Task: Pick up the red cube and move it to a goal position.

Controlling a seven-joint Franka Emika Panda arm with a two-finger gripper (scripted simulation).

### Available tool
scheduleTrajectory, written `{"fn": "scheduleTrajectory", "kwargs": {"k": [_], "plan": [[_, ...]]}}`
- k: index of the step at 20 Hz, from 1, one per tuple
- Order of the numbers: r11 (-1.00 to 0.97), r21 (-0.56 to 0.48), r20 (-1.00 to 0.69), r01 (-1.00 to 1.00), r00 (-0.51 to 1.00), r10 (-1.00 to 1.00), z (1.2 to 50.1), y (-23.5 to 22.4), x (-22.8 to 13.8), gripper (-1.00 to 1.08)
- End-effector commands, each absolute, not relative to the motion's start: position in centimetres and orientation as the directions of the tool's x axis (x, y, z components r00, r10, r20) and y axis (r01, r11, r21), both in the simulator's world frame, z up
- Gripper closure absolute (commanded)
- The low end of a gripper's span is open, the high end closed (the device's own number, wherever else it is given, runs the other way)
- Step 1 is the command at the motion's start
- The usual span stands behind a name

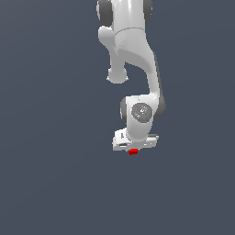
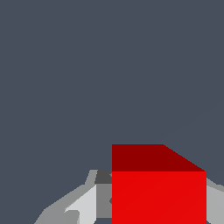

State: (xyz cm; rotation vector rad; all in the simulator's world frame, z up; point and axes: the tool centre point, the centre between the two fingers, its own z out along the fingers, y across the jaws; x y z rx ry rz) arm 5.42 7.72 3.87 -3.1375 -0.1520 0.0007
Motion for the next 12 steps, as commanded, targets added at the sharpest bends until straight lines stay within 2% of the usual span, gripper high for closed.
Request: {"fn": "scheduleTrajectory", "kwargs": {"k": [1, 12], "plan": [[-0.995, 0.0, 0.0, 0.097, 0.995, 0.097, 4.3, 7.5, 6.6, 1.08], [-0.995, 0.0, 0.0, 0.097, 0.995, 0.097, 5.2, 6.9, 9.2, 1.08]]}}
